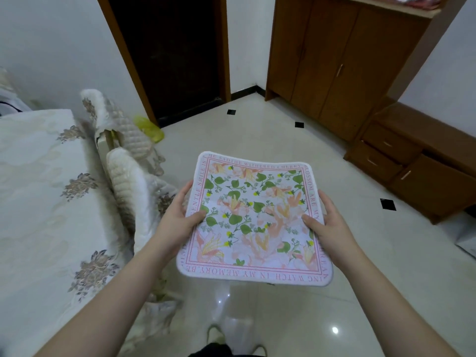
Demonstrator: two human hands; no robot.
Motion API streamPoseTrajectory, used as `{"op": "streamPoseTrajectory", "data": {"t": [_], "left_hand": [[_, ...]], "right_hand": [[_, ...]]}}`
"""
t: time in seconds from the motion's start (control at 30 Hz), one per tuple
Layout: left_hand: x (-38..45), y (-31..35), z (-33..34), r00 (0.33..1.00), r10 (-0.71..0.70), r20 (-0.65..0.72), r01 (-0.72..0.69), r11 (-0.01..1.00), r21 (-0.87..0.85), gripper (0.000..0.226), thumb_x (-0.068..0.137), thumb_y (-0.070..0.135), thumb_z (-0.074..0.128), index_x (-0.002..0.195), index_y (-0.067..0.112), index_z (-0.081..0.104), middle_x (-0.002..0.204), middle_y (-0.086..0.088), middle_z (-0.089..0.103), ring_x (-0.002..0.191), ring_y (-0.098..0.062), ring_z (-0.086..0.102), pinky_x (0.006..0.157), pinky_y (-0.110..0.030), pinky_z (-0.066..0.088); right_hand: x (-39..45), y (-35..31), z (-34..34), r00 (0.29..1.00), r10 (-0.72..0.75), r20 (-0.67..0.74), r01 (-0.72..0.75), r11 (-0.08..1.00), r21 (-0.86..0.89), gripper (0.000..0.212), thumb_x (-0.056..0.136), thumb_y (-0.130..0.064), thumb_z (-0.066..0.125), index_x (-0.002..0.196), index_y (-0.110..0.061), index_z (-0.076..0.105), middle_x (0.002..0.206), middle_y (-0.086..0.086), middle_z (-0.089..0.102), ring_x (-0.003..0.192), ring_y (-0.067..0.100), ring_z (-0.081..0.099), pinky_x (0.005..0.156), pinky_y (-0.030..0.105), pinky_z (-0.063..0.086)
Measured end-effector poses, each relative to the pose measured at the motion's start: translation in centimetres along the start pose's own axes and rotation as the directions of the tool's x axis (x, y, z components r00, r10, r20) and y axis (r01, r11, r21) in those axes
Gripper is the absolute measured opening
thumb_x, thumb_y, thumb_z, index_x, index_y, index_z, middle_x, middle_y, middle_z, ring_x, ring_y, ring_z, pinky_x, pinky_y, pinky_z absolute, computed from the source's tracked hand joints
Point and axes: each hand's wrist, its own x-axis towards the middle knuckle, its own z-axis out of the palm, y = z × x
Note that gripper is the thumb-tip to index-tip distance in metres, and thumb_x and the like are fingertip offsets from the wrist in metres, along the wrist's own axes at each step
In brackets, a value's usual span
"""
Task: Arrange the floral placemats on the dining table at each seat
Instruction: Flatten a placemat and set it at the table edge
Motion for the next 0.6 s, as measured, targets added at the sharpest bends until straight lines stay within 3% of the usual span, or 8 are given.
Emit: {"op": "streamPoseTrajectory", "data": {"t": [0.1, 0.2, 0.33, 0.43, 0.6], "left_hand": [[1.6, -0.3, -1.2, 0.999, -0.006, -0.044, 0.004, 0.999, -0.039, 0.078, 0.09, -0.003, 0.065, 0.15, 0.038, 0.036, 0.118, -0.007, 0.073, 0.102, -0.035, 0.072, 0.084, -0.056, 0.058], [3.2, -0.1, -2.5, 0.997, -0.002, -0.083, -0.001, 0.999, -0.044, 0.081, 0.085, 0.004, 0.069, 0.149, 0.042, 0.036, 0.12, -0.01, 0.071, 0.103, -0.035, 0.071, 0.085, -0.057, 0.057], [6.2, -0.2, -5.1, 0.994, -0.003, -0.106, -0.007, 0.995, -0.101, 0.075, 0.094, -0.004, 0.06, 0.15, 0.041, 0.034, 0.123, -0.011, 0.071, 0.103, -0.037, 0.071, 0.084, -0.059, 0.057], [8.4, 0.6, -7.5, 0.992, 0.013, -0.129, -0.027, 0.994, -0.106, 0.075, 0.093, 0.0, 0.063, 0.149, 0.041, 0.035, 0.121, -0.009, 0.072, 0.103, -0.037, 0.071, 0.089, -0.061, 0.054], [11.3, 2.0, -11.8, 0.981, 0.018, -0.194, -0.044, 0.991, -0.13, 0.072, 0.096, -0.002, 0.059, 0.149, 0.04, 0.034, 0.117, -0.008, 0.073, 0.096, -0.033, 0.074, 0.074, -0.049, 0.061]], "right_hand": [[2.4, -0.9, 1.3, 0.999, -0.031, 0.044, 0.03, 1.0, 0.003, 0.063, 0.095, 0.001, 0.057, 0.129, -0.05, 0.046, 0.114, 0.002, 0.073, 0.098, 0.029, 0.072, 0.086, 0.055, 0.055], [4.8, -1.9, 2.6, 0.997, -0.028, 0.071, 0.029, 1.0, -0.012, 0.062, 0.095, -0.001, 0.058, 0.125, -0.054, 0.046, 0.111, 0.001, 0.074, 0.094, 0.029, 0.073, 0.082, 0.056, 0.057], [9.1, -3.5, 5.4, 0.991, -0.034, 0.132, 0.041, 0.998, -0.049, 0.061, 0.096, -0.005, 0.059, 0.134, -0.049, 0.042, 0.112, 0.0, 0.073, 0.093, 0.03, 0.073, 0.079, 0.057, 0.058], [12.3, -4.8, 8.3, 0.987, -0.035, 0.156, 0.049, 0.995, -0.091, 0.061, 0.096, -0.006, 0.059, 0.129, -0.055, 0.042, 0.112, -0.002, 0.073, 0.092, 0.027, 0.073, 0.078, 0.055, 0.058], [17.2, -6.5, 13.2, 0.978, -0.015, 0.21, 0.036, 0.995, -0.097, 0.06, 0.096, -0.005, 0.058, 0.132, -0.051, 0.043, 0.116, 0.001, 0.071, 0.096, 0.03, 0.072, 0.081, 0.058, 0.057]]}}
